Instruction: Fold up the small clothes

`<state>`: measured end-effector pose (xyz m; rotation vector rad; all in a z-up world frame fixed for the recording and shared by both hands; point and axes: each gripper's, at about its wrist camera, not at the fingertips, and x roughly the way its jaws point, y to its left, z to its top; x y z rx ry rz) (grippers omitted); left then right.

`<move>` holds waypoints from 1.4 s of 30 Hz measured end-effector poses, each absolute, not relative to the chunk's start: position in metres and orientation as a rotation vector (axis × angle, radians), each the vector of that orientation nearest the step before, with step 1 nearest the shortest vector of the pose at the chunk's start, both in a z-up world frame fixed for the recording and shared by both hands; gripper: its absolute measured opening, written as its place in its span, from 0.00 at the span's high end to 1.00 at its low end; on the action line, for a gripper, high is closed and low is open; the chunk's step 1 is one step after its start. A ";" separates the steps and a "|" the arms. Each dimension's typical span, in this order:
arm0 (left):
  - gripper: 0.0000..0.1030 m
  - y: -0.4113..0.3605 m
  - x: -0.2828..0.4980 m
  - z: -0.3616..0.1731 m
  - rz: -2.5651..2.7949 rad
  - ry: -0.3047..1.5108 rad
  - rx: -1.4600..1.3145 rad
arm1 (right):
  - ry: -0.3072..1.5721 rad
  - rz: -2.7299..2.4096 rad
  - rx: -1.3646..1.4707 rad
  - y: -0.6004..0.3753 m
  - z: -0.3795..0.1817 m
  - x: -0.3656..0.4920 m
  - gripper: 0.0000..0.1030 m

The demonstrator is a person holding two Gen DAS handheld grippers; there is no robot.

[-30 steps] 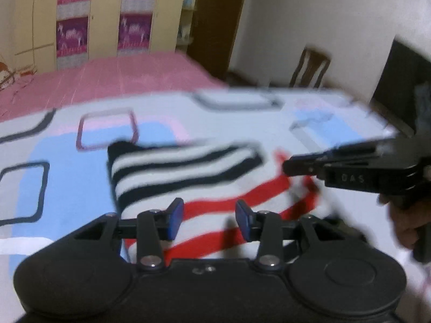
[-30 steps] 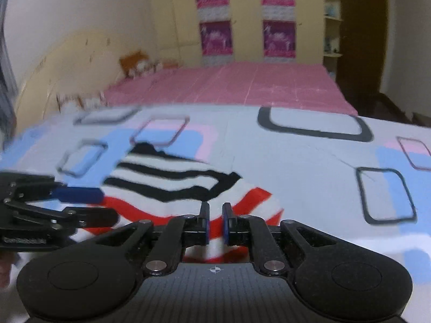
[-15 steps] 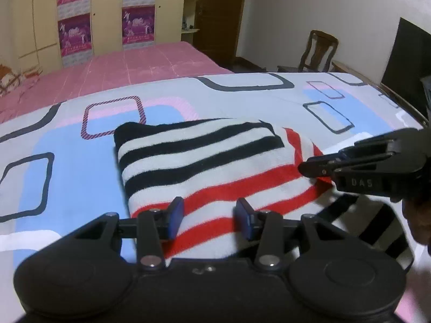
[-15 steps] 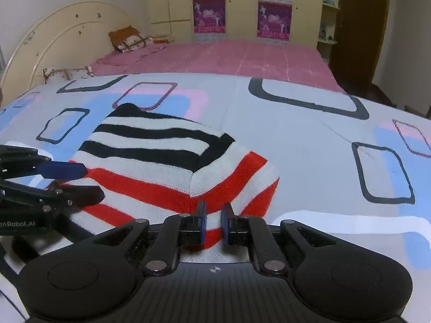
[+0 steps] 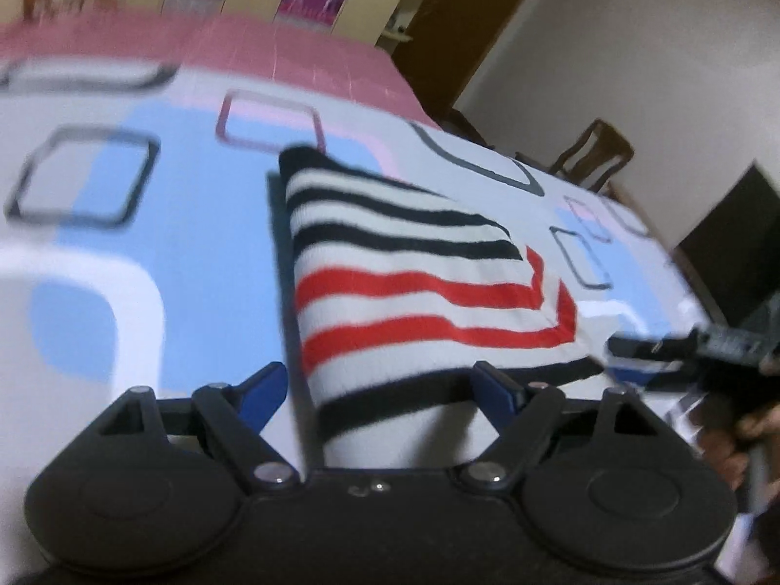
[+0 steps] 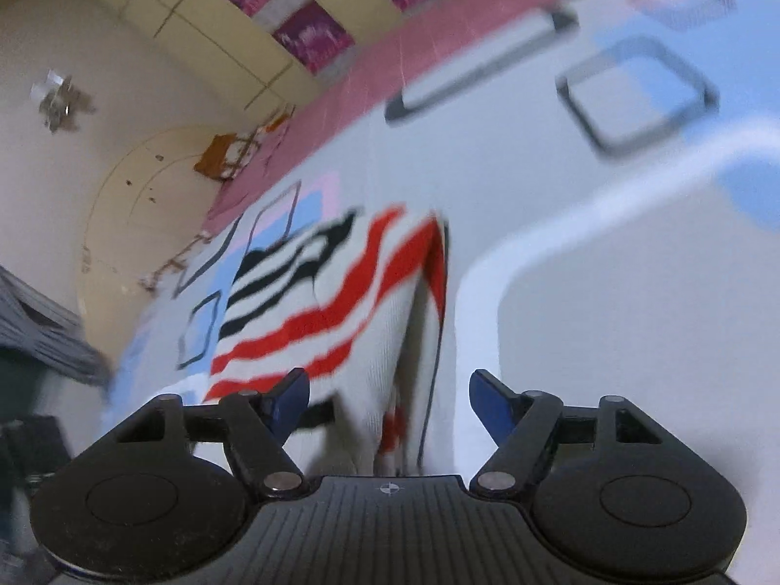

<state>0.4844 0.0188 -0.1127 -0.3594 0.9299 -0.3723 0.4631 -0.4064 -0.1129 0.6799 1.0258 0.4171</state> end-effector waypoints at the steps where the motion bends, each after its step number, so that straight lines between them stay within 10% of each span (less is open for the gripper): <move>1: 0.21 0.021 0.487 -0.117 -0.383 0.945 -0.400 | 1.049 0.435 0.714 -0.408 -0.119 0.466 0.29; 11: 0.24 0.008 0.505 -0.135 -0.354 0.972 -0.439 | 1.075 0.504 0.655 -0.381 -0.131 0.485 0.32; 19: 0.48 -0.020 0.504 -0.117 -0.315 0.946 -0.271 | 1.000 0.480 0.301 -0.331 -0.109 0.476 0.62; 42: 0.54 0.124 0.445 -0.059 -0.337 0.819 -0.152 | 0.868 0.508 0.150 -0.151 -0.052 0.430 0.65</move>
